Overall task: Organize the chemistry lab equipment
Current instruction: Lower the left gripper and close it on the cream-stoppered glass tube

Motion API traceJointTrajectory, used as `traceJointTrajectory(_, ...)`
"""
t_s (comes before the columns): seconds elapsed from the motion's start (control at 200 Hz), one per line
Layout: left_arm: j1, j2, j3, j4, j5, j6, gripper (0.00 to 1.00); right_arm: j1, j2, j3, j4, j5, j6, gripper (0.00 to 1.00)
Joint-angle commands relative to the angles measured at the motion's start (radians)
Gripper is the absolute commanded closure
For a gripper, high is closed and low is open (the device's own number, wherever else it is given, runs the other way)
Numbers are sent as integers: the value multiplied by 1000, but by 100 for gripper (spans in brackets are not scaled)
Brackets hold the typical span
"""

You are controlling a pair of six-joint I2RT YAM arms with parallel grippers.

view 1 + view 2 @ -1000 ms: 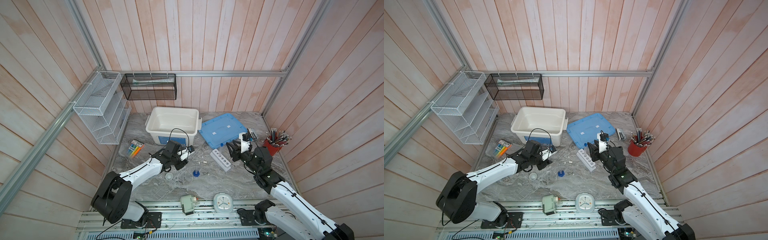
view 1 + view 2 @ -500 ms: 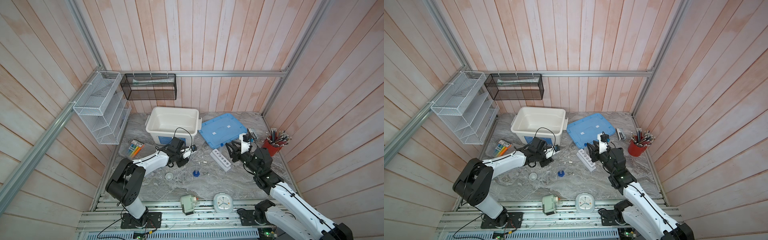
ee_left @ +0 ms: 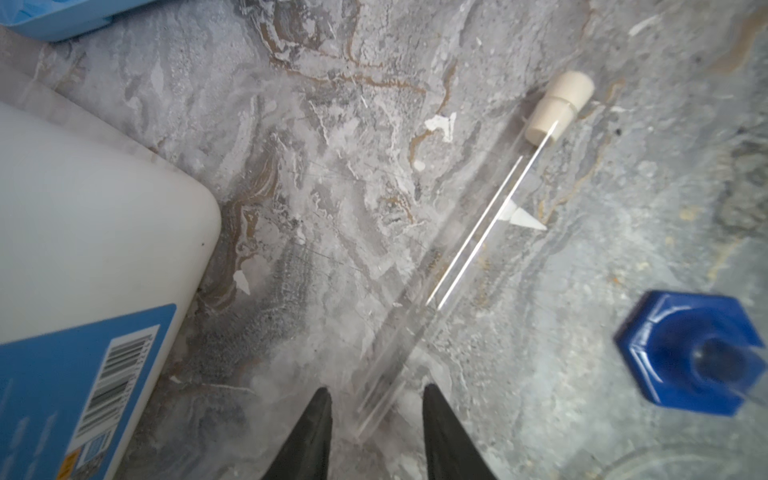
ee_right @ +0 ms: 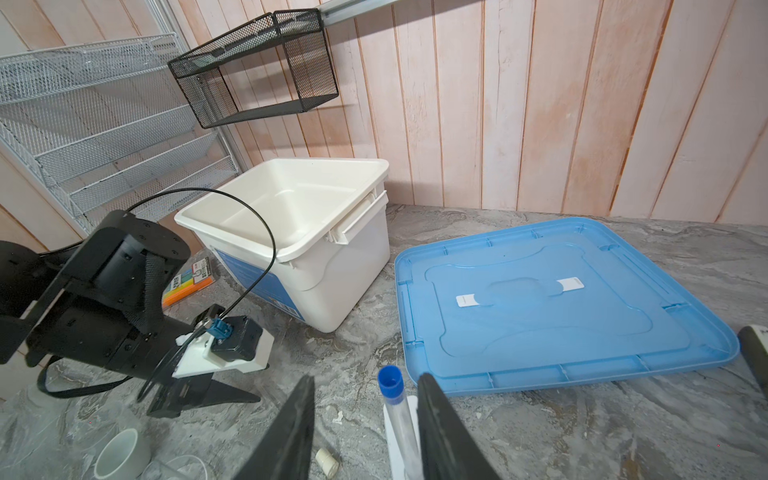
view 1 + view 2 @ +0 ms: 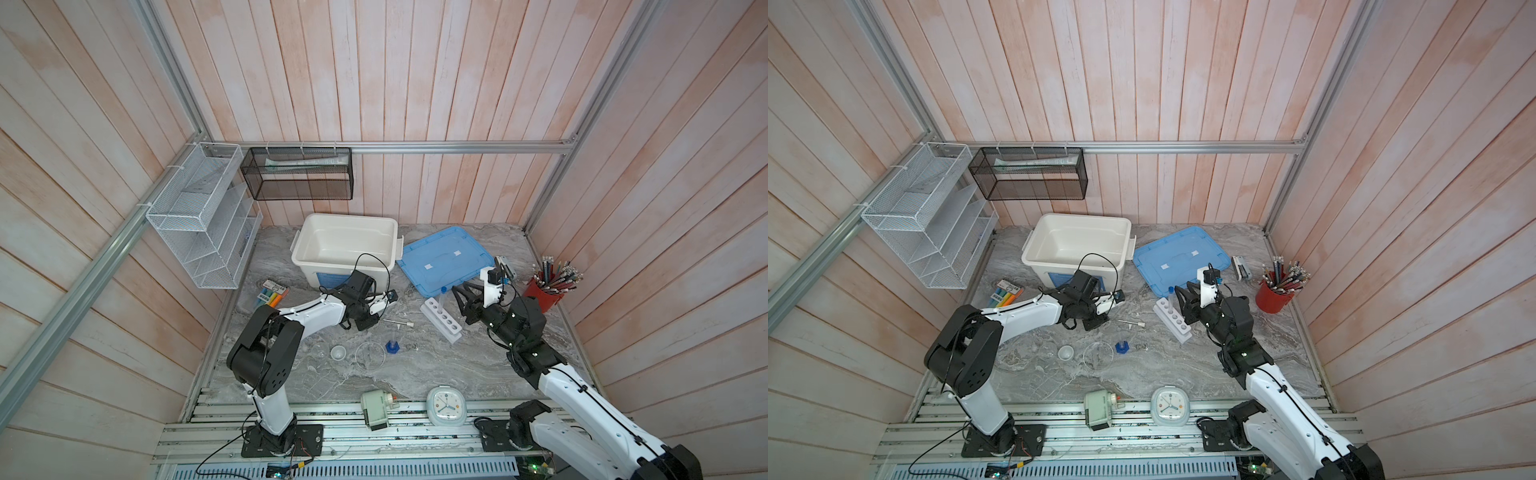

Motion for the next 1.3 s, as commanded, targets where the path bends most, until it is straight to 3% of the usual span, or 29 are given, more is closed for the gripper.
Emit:
traceJointTrajectory(0.0, -17, 39, 28, -33, -31, 38, 61, -8, 2, -14, 47, -37, 23, 58)
traceJointTrajectory(0.8, -47, 157, 111, -114, -61, 91, 60, -36, 0, -49, 74, -67, 41, 59)
traceJointTrajectory(1.296, -56, 174, 95, -119, -66, 82, 73, -50, -10, -58, 72, -69, 50, 59)
